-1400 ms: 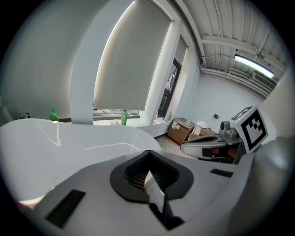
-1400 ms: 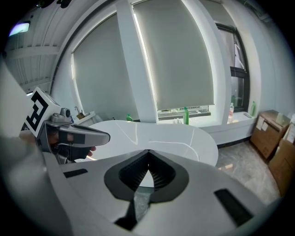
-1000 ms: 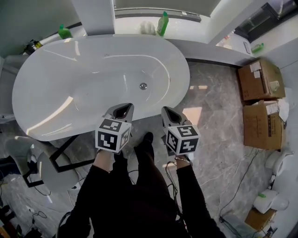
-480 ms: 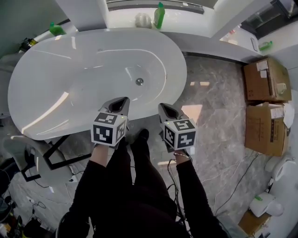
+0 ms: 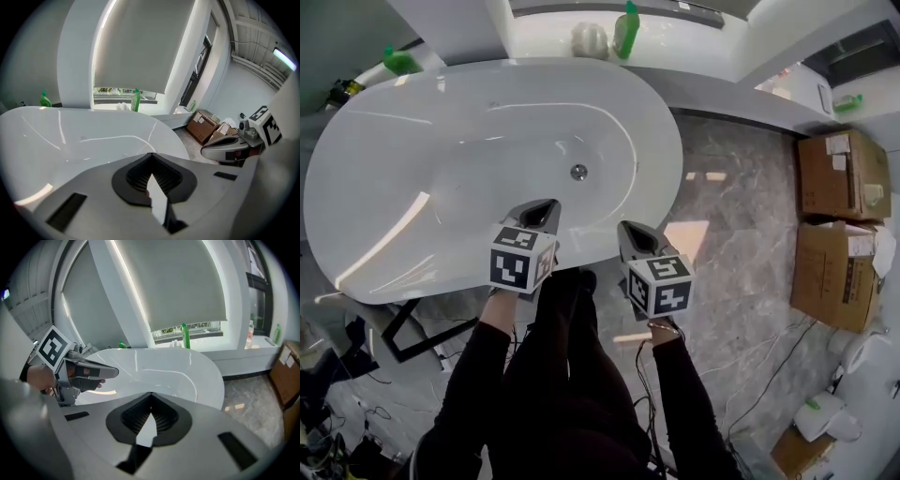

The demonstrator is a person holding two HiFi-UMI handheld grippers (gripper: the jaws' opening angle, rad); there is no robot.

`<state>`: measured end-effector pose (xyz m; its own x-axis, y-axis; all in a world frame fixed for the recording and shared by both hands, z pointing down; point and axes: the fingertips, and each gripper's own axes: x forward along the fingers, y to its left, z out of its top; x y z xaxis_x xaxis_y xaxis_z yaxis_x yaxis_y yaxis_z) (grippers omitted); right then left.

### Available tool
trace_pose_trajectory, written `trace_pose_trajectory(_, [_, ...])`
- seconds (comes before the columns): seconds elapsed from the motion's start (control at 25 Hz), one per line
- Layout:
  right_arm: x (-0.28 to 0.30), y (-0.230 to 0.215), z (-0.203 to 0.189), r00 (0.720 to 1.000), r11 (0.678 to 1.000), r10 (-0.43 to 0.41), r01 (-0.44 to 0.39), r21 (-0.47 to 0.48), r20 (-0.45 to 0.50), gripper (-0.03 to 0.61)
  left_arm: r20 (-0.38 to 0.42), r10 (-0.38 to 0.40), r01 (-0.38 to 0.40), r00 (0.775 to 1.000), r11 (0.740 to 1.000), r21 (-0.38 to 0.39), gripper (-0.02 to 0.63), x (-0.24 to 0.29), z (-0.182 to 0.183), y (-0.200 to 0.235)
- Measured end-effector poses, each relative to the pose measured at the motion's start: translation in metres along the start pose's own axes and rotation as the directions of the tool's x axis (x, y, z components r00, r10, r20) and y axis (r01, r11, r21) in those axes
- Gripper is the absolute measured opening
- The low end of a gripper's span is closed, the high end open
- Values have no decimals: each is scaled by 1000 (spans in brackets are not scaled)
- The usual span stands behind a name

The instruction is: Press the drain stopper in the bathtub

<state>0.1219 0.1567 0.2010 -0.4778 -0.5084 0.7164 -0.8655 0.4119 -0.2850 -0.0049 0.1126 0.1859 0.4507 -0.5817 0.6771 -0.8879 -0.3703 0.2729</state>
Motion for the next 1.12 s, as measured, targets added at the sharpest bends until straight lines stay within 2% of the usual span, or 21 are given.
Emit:
trace_pose_trajectory(0.24, [58,-25,4,998,1000,-2,3,5,-58,2,-64,-19,19,998,1000,-8,8,65,-5,34])
trace_pose_trajectory(0.56, [142,-41,-6,989,999,48,-48,5,-140,2,-150,-42,39,988,999,-23,8,151,-35,70])
trace_pose_trajectory(0.84, [192,-54,-36,977,999,48,-47,13,-206,2,-197,-63,60,978,998,-21,8,214,-66,91])
trace_pose_trajectory(1.12, [234,-71,-41,972,999,47,-42,26,-228,2,-220,-67,59,973,997,-47,8,260,-86,107])
